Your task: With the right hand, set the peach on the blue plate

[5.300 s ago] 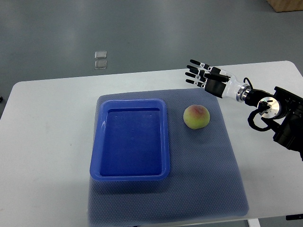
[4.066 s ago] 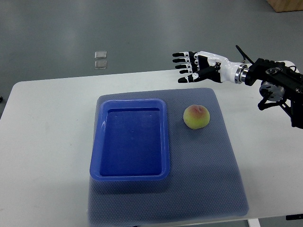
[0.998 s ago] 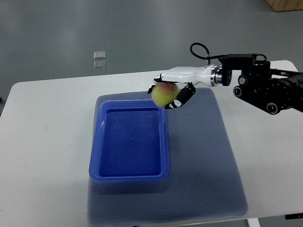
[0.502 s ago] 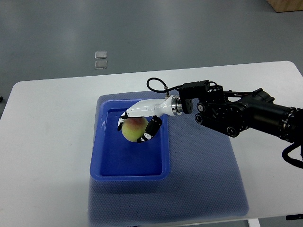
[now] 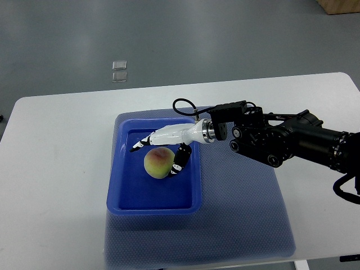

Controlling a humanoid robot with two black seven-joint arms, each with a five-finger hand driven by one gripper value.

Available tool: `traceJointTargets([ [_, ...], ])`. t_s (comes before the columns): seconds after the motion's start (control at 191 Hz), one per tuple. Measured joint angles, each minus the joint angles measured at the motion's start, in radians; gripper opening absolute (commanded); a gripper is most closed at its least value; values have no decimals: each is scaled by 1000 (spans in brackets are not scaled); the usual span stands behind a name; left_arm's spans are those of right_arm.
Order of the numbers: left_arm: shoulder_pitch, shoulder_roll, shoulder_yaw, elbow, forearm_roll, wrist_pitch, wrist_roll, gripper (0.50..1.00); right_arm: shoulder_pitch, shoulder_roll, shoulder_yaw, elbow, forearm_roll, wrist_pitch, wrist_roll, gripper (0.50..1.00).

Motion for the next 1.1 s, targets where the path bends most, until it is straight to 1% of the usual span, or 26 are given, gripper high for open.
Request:
traceJointTargets([
  [0.089, 0, 0, 0, 0, 0, 0, 0, 1000, 0, -8, 8, 2, 18, -2, 1, 926],
  [0.235, 0, 0, 0, 0, 0, 0, 0, 1000, 0, -30, 46, 8, 172, 9, 5, 926],
  [0.308, 0, 0, 0, 0, 0, 0, 0, 1000, -7, -48, 98, 8, 292, 50, 2, 926],
  [0.387, 0, 0, 1, 0, 0, 0, 0, 1000, -39, -67, 166, 4, 446, 123, -11, 928],
  [0.439, 0, 0, 1, 0, 0, 0, 0, 1000, -68, -83, 212, 2, 546, 159, -36, 926],
  [0.486, 0, 0, 0, 0, 0, 0, 0, 1000, -103, -100, 263, 1, 646, 182, -79, 926],
  [0.554, 0, 0, 0, 0, 0, 0, 0, 1000, -164, -118, 340, -4, 775, 194, -147, 928],
  [0.627, 0, 0, 0, 0, 0, 0, 0, 1000, -222, -125, 417, -10, 873, 195, -196, 926],
  [0.721, 0, 0, 0, 0, 0, 0, 0, 1000, -285, -128, 512, -35, 973, 194, -226, 926],
  [0.821, 0, 0, 0, 0, 0, 0, 0, 1000, -329, -129, 567, -76, 1079, 203, -258, 928],
  [0.862, 0, 0, 0, 0, 0, 0, 0, 1000, -340, -130, 574, -87, 1112, 206, -274, 928],
  [0.936, 0, 0, 0, 0, 0, 0, 0, 1000, -361, -139, 579, -102, 1194, 209, -320, 928],
  [1.035, 0, 0, 0, 0, 0, 0, 0, 1000, -373, -143, 580, -111, 1291, 210, -359, 928],
  [1.098, 0, 0, 0, 0, 0, 0, 0, 1000, -376, -143, 580, -113, 1340, 209, -373, 928],
])
